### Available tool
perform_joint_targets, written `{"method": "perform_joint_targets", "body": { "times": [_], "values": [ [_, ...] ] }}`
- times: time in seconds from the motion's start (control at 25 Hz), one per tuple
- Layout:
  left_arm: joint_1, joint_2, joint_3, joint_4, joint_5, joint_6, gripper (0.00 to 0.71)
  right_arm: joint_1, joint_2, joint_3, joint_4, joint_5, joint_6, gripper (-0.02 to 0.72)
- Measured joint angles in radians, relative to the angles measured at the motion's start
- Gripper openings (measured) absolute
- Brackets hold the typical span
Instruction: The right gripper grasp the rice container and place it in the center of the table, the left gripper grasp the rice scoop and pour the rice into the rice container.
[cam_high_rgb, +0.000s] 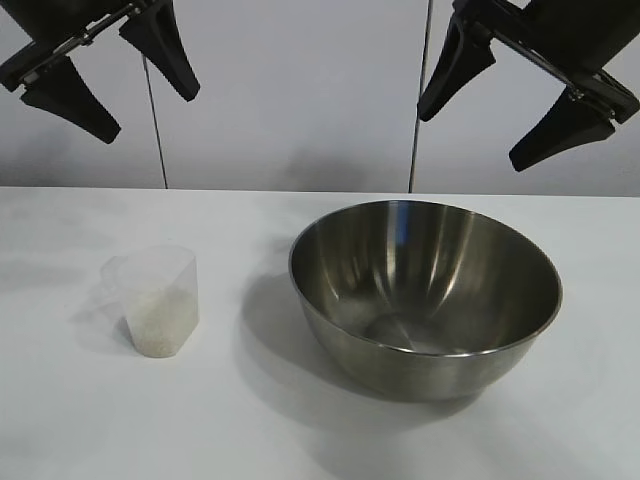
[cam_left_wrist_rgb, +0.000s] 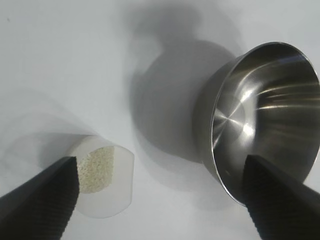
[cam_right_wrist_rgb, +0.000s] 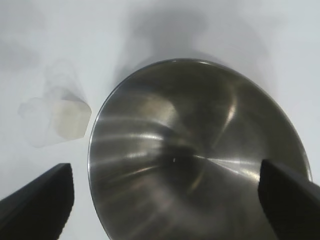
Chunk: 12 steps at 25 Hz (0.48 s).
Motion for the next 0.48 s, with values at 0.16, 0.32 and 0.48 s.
{"method": "perform_joint_targets", "body": {
  "times": [0.16, 0.32, 0.48],
  "values": [
    [0.0, 0.0, 0.0, 0.0, -0.003, 0.001, 0.637, 0.0, 0.0, 0.0, 0.006, -0.003, 0.002, 0.694],
    [0.0, 0.0, 0.0, 0.0, -0.003, 0.001, 0.637, 0.0, -0.001, 0.0, 0.034, -0.032, 0.002, 0.694],
    [0.0, 0.0, 0.0, 0.0, -0.003, 0.001, 0.637, 0.0, -0.026, 0.0, 0.039, -0.073, 0.002, 0.694]
  ]
}}
